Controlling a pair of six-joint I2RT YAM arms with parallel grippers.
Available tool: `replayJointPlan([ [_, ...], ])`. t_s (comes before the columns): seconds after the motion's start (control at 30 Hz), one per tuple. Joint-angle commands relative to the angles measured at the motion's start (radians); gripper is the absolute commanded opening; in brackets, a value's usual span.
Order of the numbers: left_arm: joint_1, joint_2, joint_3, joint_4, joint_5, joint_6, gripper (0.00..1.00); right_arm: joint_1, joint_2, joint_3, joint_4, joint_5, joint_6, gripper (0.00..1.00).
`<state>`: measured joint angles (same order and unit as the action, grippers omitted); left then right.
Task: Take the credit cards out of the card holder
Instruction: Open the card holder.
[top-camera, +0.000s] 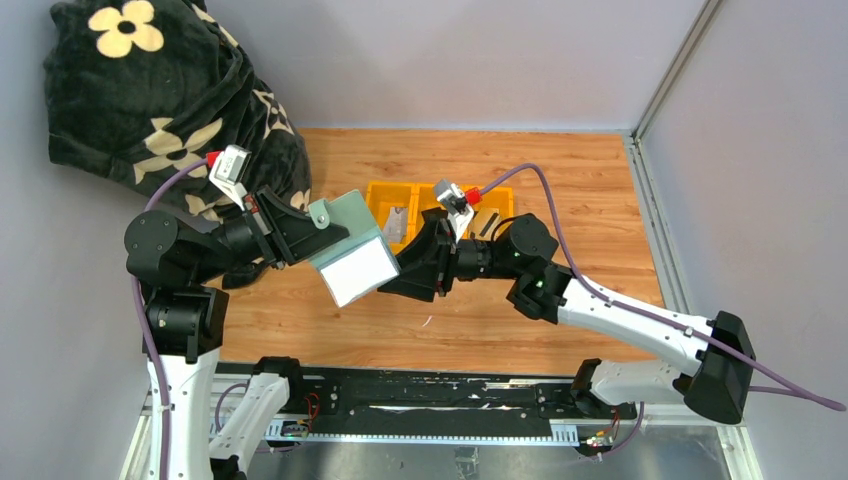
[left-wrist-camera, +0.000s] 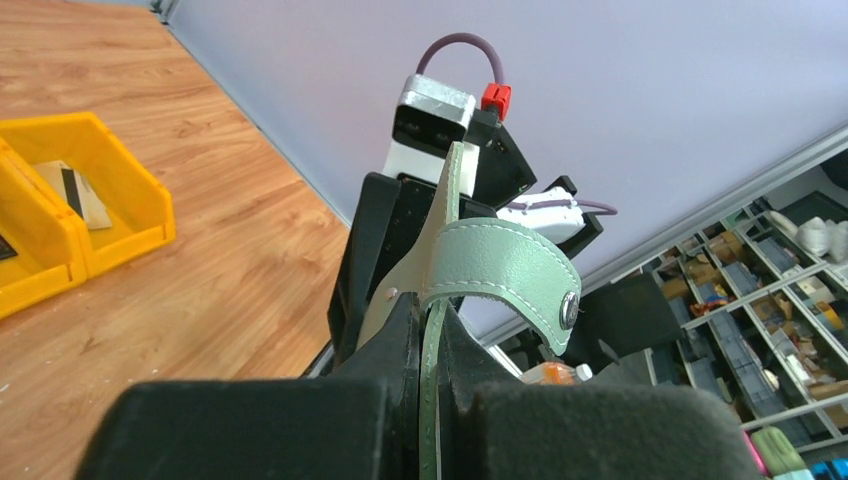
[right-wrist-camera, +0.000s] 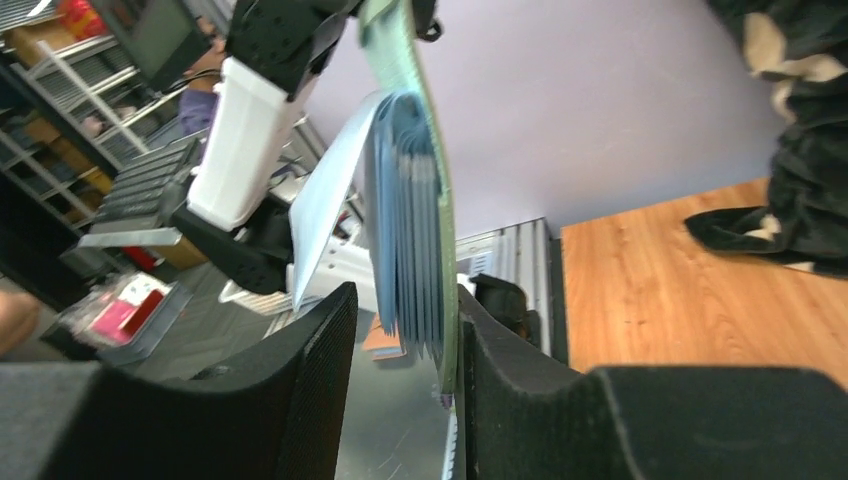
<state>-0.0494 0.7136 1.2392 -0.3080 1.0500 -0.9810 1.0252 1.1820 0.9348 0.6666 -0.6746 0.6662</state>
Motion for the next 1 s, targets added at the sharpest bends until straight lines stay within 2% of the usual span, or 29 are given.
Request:
replayJointPlan([
  [0.0,-0.004,-0.004,0.000,0.045,0.007,-0.057,0.00,-0.005,-0.012,0.067,-0.082,0.134,-0.086,0.42],
  [0.2,-0.004,-0.002,0.009,0.066,0.020,-0.083,0.00,0.017,-0.002,0.144,-0.187,0.212,-0.194,0.40],
  [0.4,-0.005,-0.005,-0.013,0.067,0.027,-0.089,0.00,0.041,0.026,0.217,-0.176,0.227,-0.228,0.59],
  [0.53,-0.004,-0.013,-0.029,0.056,0.034,-0.083,0.00,0.041,0.048,0.256,-0.118,0.163,-0.178,0.60],
  [0.63,-0.004,-0.018,-0.029,0.053,0.038,-0.077,0.00,0.041,0.064,0.272,-0.099,0.116,-0.136,0.50],
  [0.83,-0.004,-0.019,-0.019,0.041,0.036,-0.048,0.00,0.041,0.065,0.252,-0.070,0.102,-0.084,0.14],
  [0.9,-0.004,-0.020,-0.008,0.012,0.026,-0.016,0.00,0.040,0.057,0.245,-0.072,0.109,-0.068,0.06],
  [0.97,-0.004,-0.023,0.017,-0.027,0.003,0.036,0.05,0.038,0.048,0.239,-0.077,0.116,-0.057,0.01],
])
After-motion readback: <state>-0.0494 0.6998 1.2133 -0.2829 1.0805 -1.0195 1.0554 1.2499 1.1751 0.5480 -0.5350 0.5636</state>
